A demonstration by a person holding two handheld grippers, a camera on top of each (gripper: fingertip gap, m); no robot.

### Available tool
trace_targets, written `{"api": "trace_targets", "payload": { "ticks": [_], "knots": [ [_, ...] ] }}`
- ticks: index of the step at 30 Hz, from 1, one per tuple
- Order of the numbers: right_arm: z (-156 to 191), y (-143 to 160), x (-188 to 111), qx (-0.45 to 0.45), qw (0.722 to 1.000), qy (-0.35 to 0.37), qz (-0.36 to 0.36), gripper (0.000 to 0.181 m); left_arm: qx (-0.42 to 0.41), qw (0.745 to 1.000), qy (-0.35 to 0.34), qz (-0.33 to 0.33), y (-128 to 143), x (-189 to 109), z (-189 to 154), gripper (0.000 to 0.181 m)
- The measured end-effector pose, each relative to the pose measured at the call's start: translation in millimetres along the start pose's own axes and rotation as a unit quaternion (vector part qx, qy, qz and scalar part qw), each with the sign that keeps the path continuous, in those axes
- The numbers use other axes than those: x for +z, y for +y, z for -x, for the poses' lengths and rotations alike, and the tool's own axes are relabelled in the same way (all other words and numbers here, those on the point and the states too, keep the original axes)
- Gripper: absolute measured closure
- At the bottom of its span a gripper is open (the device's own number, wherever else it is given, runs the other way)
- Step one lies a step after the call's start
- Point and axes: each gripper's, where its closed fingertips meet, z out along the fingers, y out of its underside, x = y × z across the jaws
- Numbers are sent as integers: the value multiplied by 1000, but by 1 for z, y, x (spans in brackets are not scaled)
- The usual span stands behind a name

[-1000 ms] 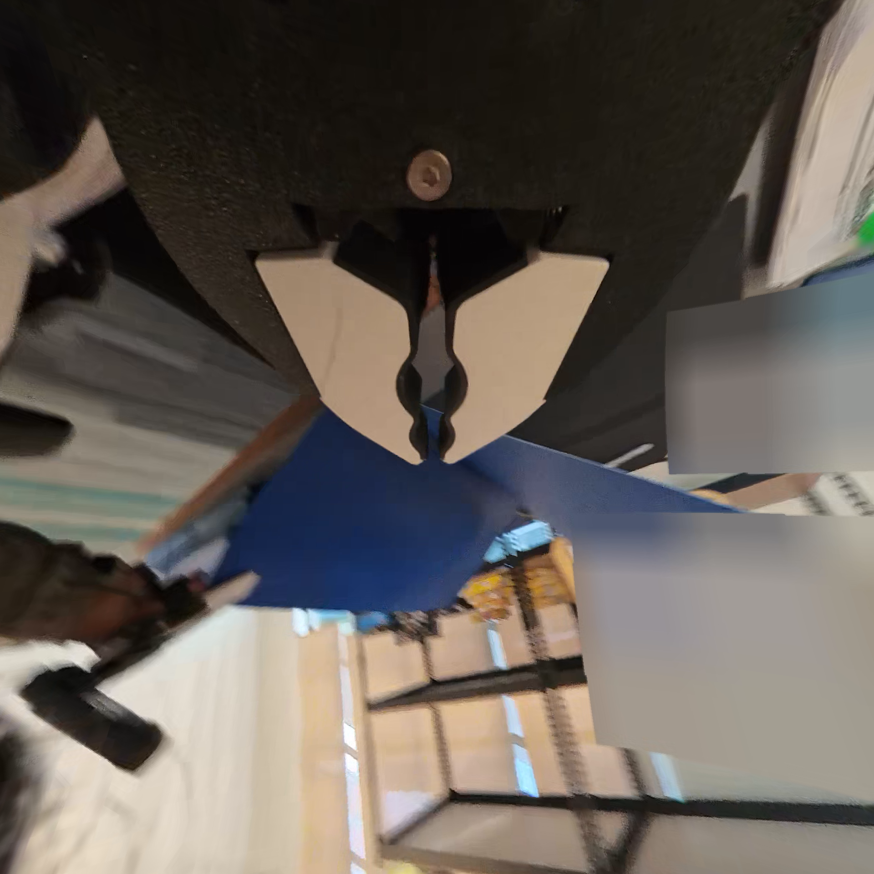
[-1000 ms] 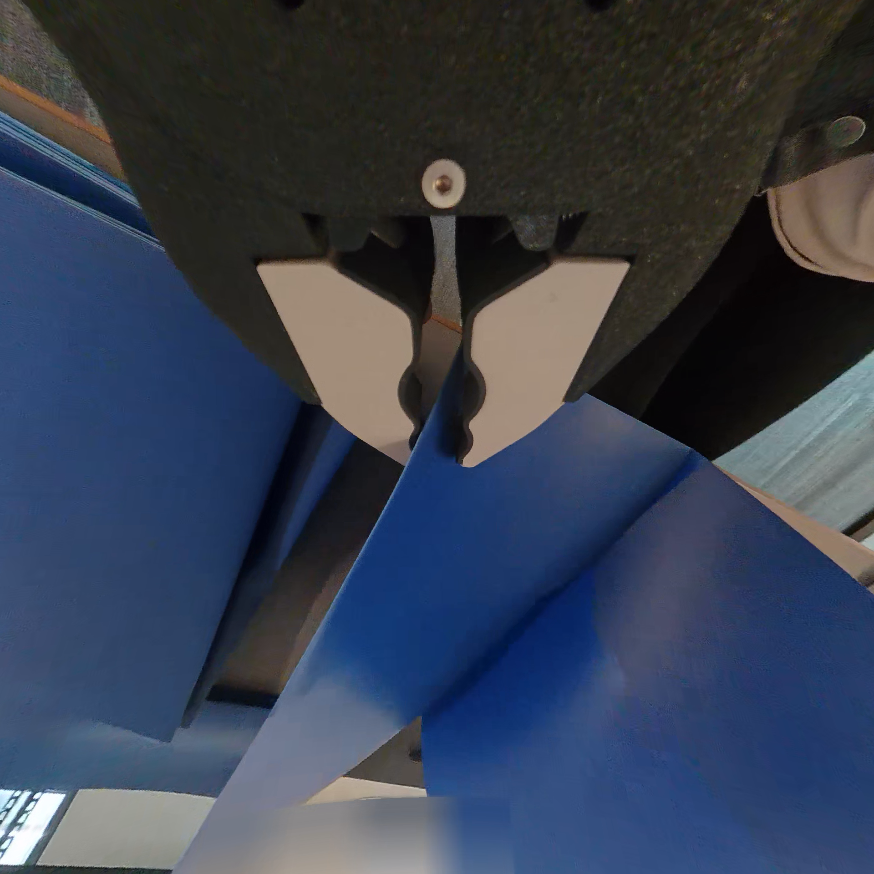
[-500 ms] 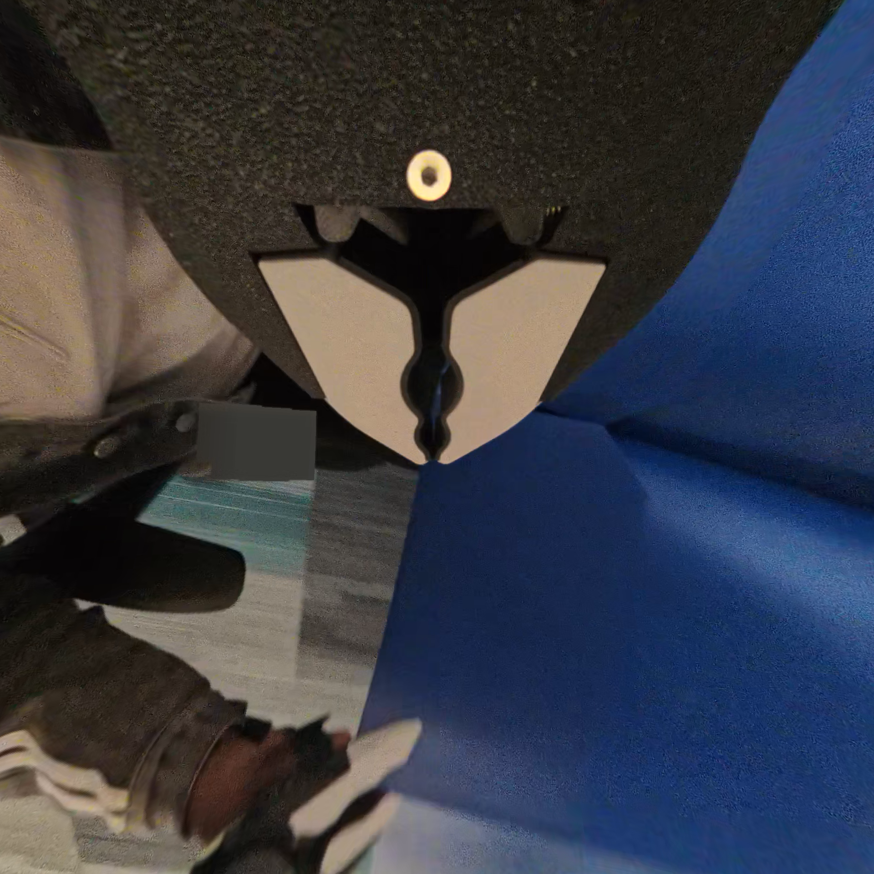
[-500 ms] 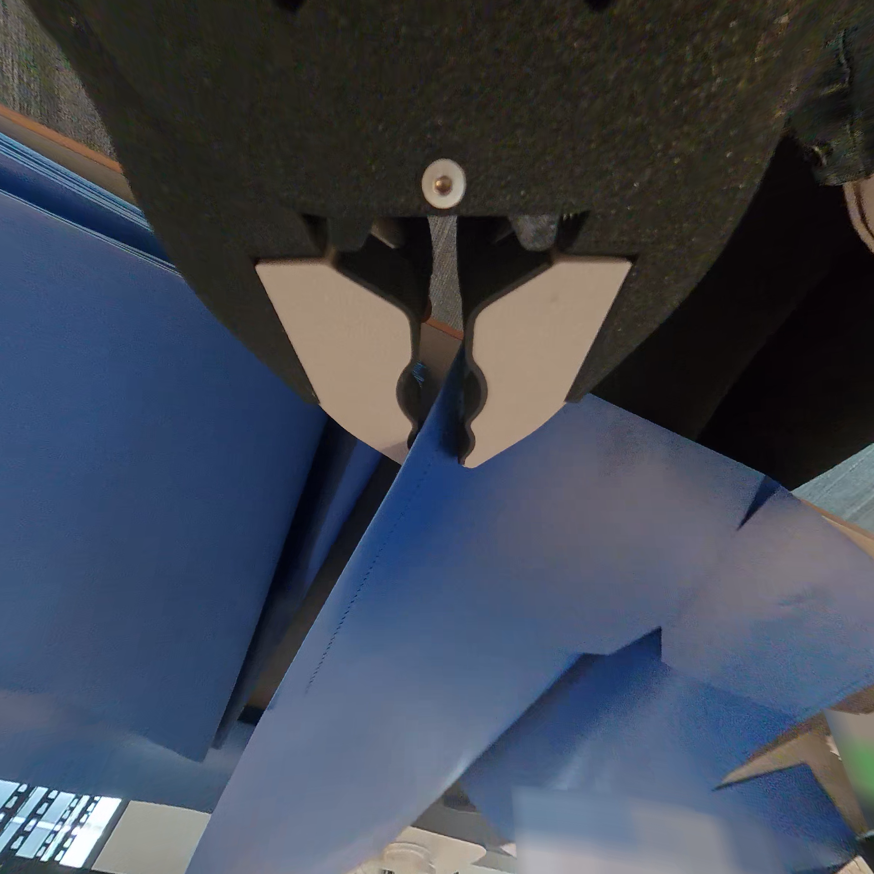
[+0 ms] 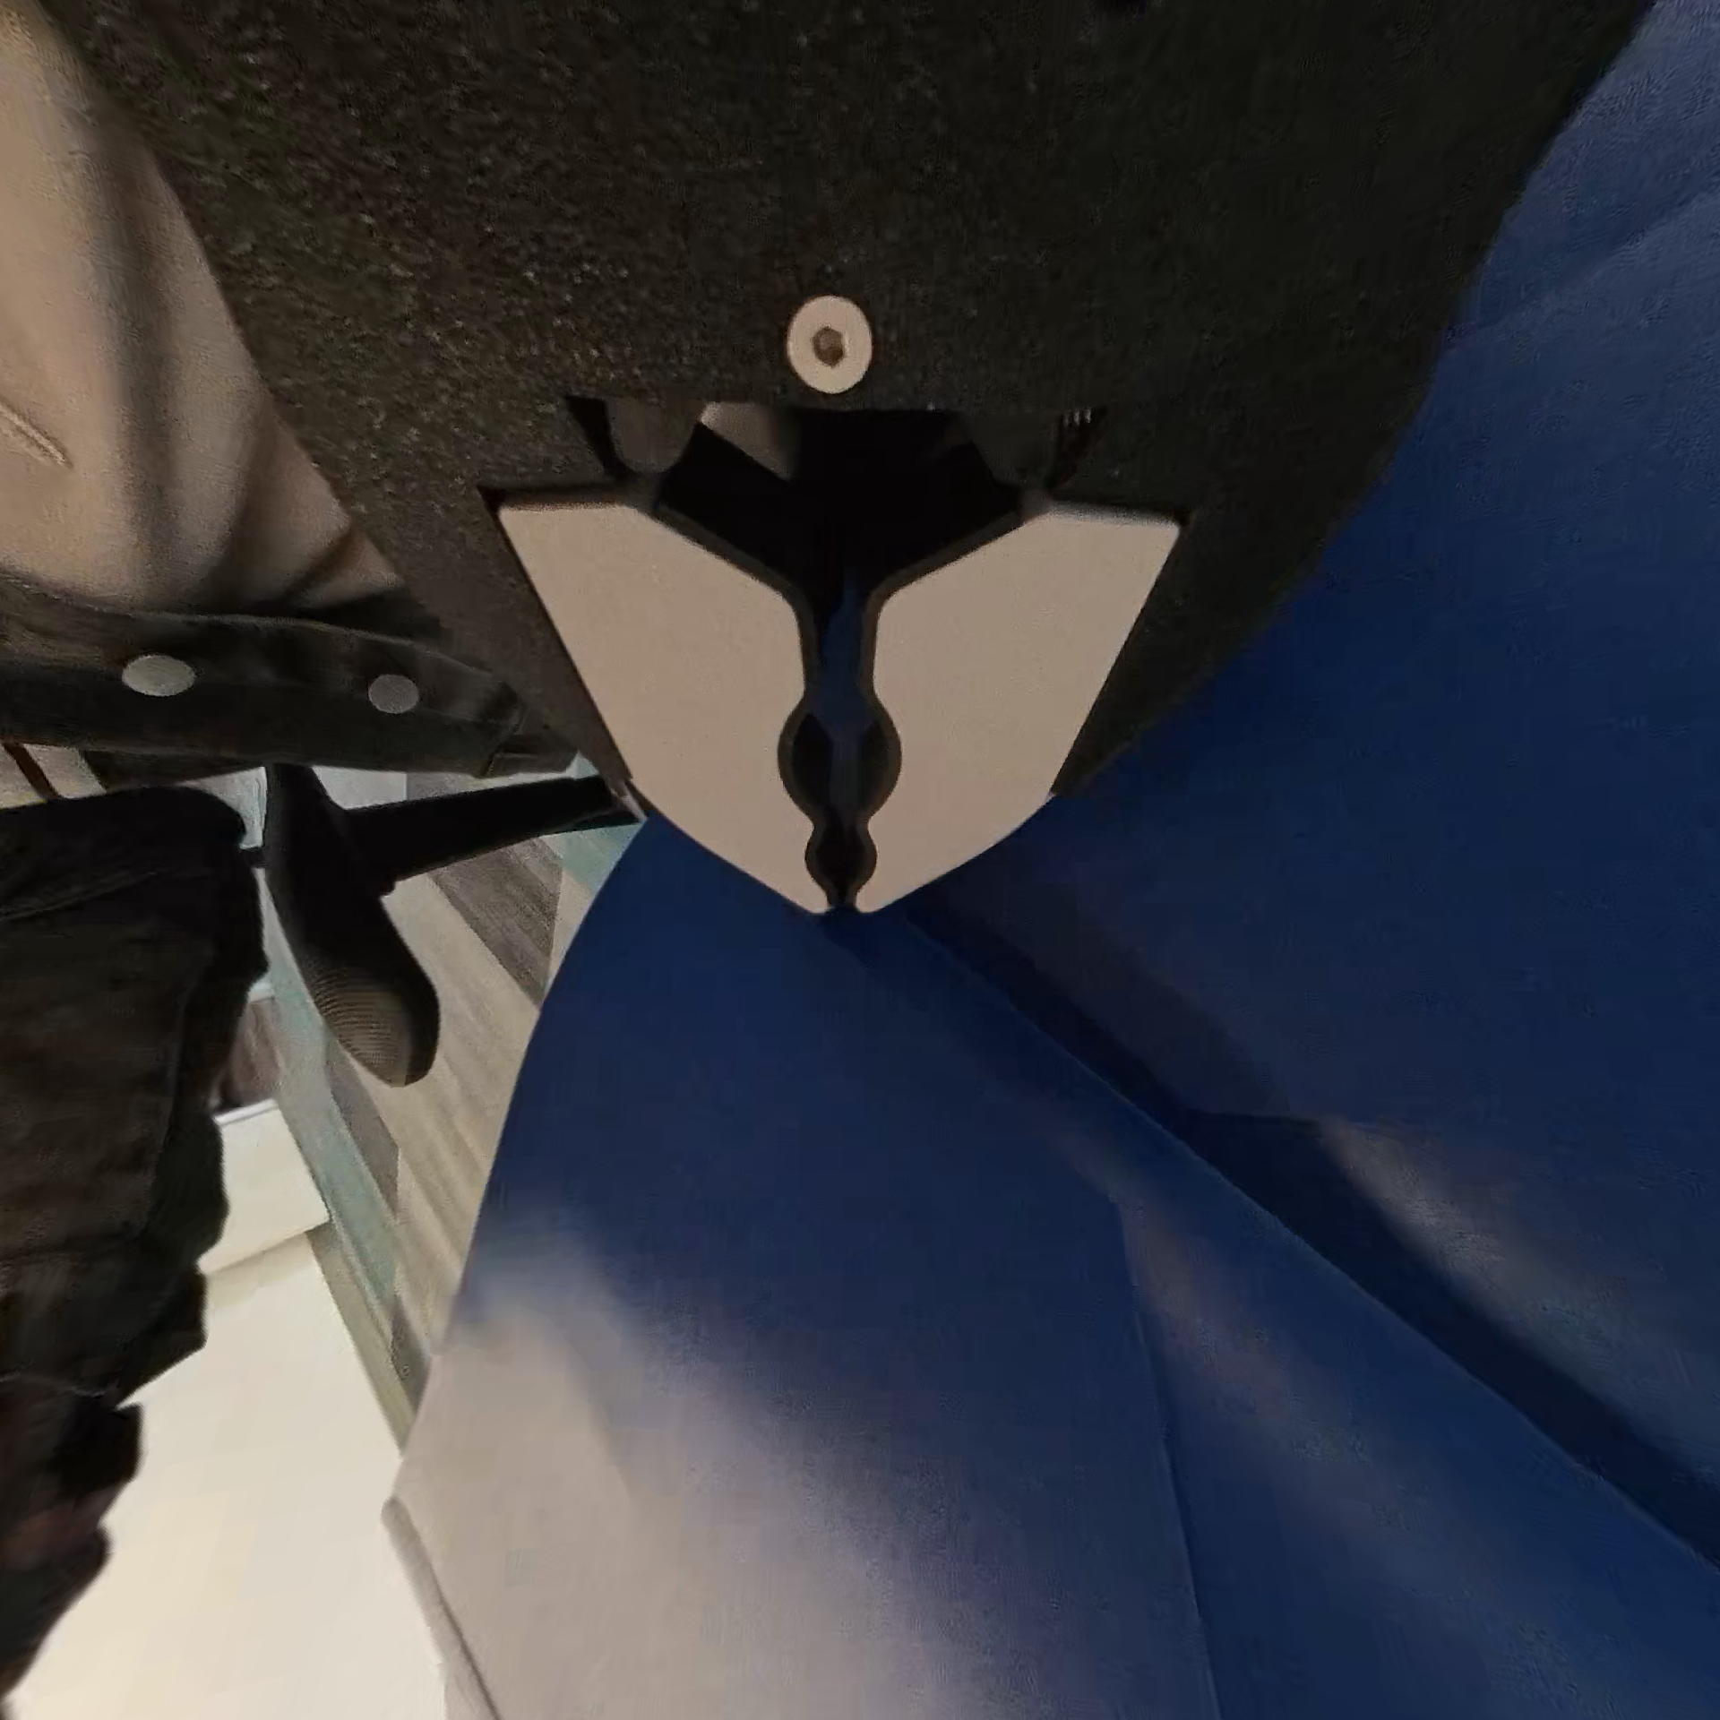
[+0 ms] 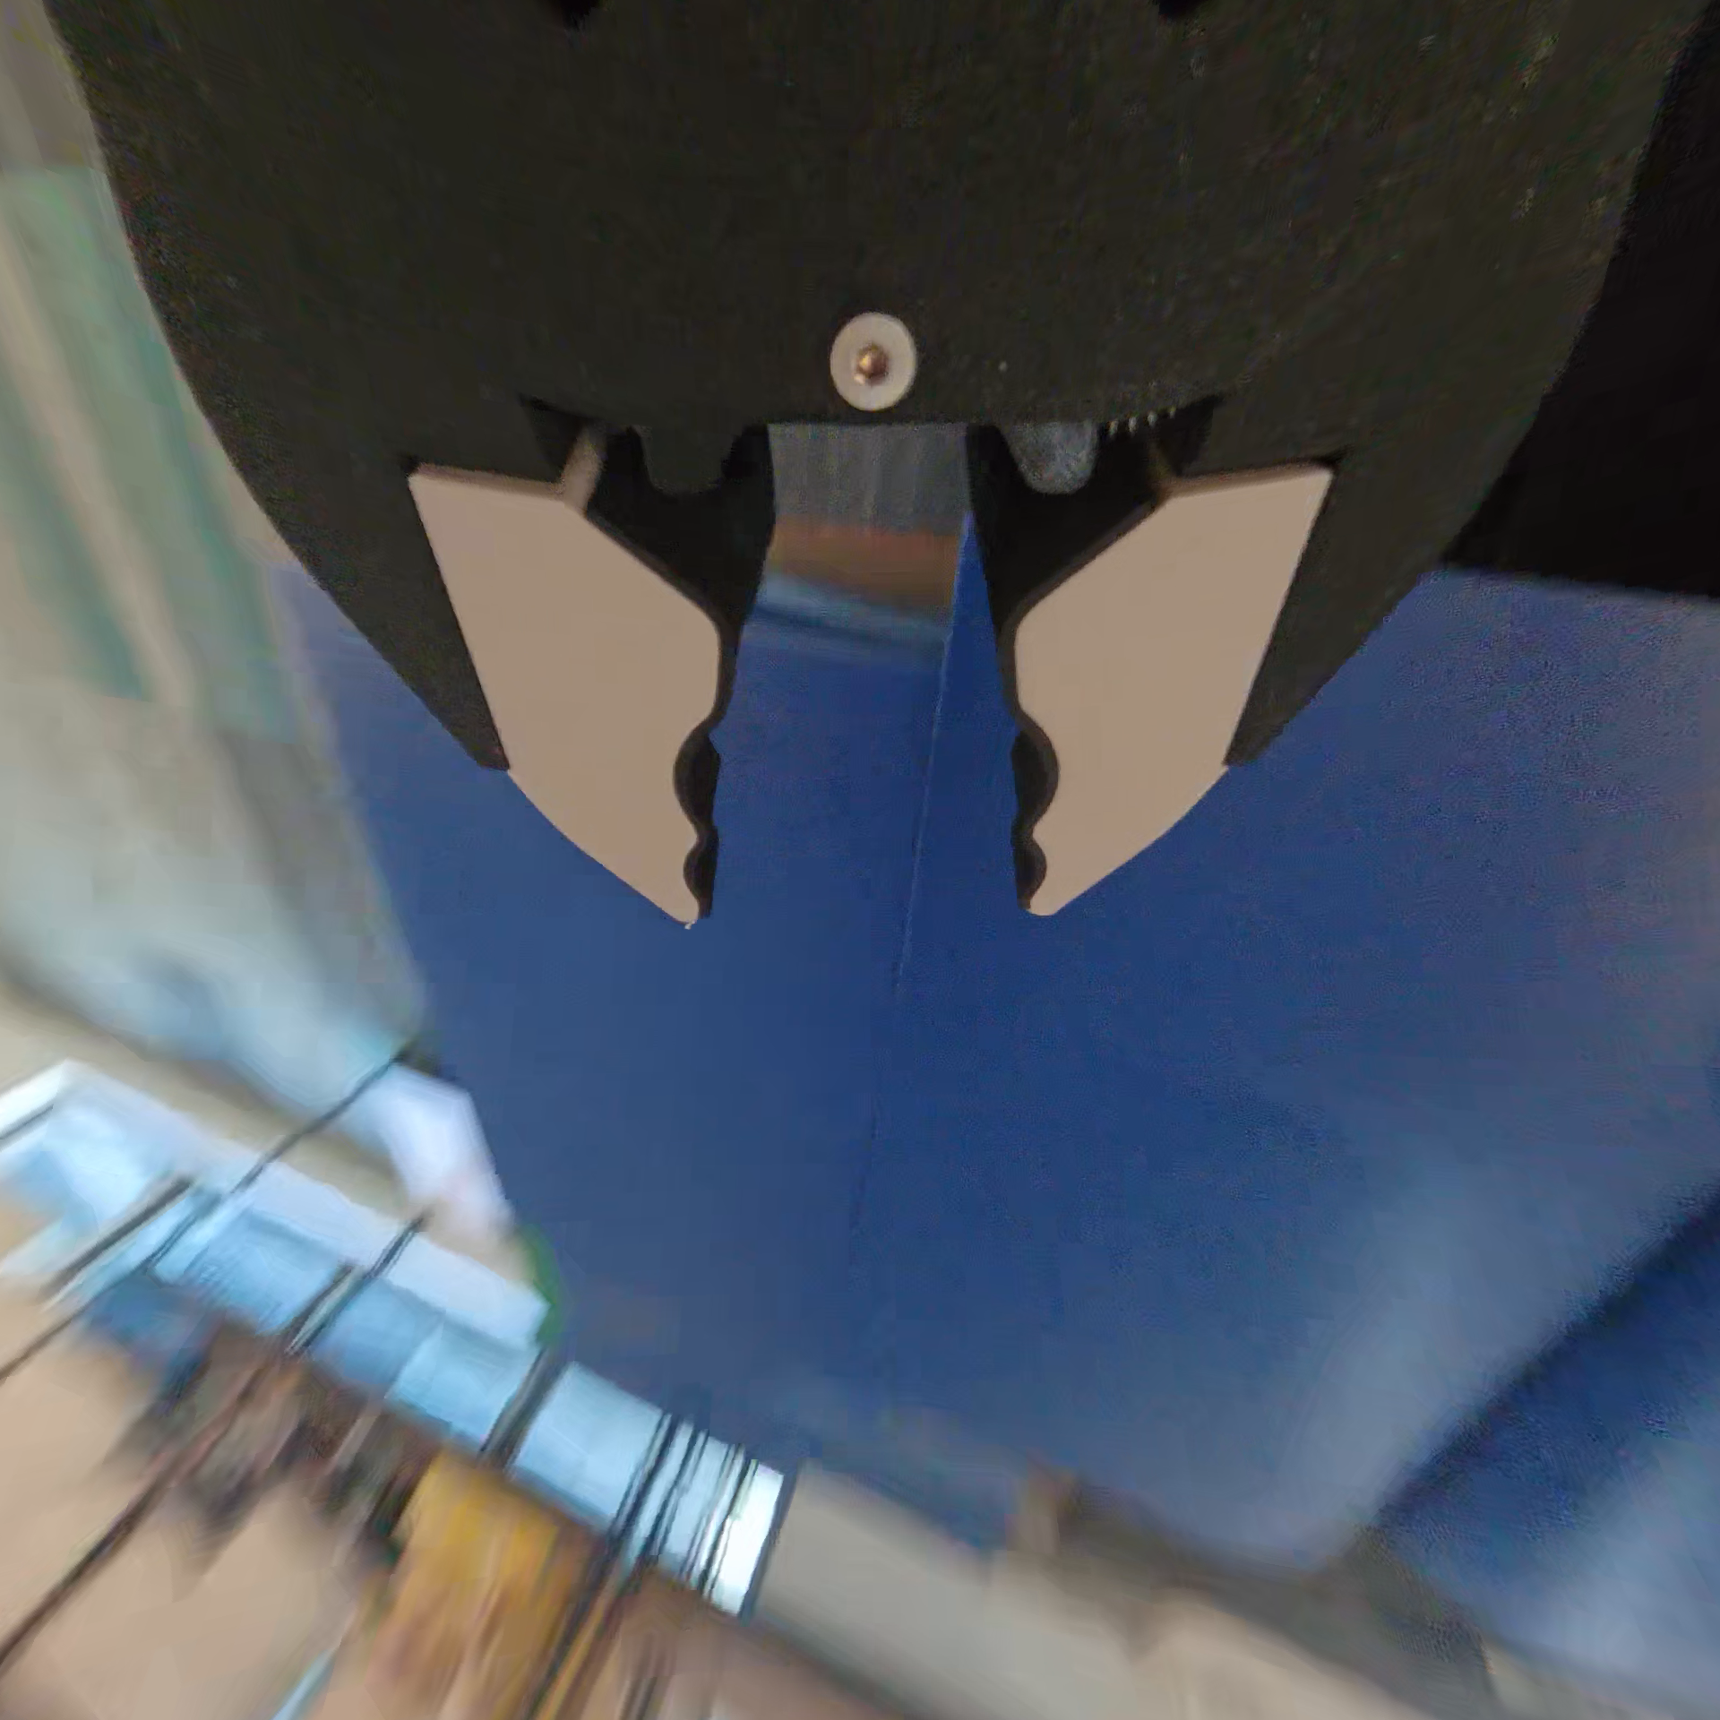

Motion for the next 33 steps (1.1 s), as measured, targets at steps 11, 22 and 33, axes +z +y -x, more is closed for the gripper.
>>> {"api": "trace_targets", "payload": {
  "ticks": [11, 22, 33],
  "knots": [
    [314, -44, 39, 157, 731, -639, 180, 181, -3, 999, -36, -31, 0, 0, -4, 179],
    [326, -8, 100, 217, 673, -643, 295, 181, -19, 999, -19, -31, 4, -2, -8, 179],
    [309, -42, 195, 243, 716, -605, 250, 181, -20, 999, -12, -28, 6, -2, -11, 179]
  ]
}}
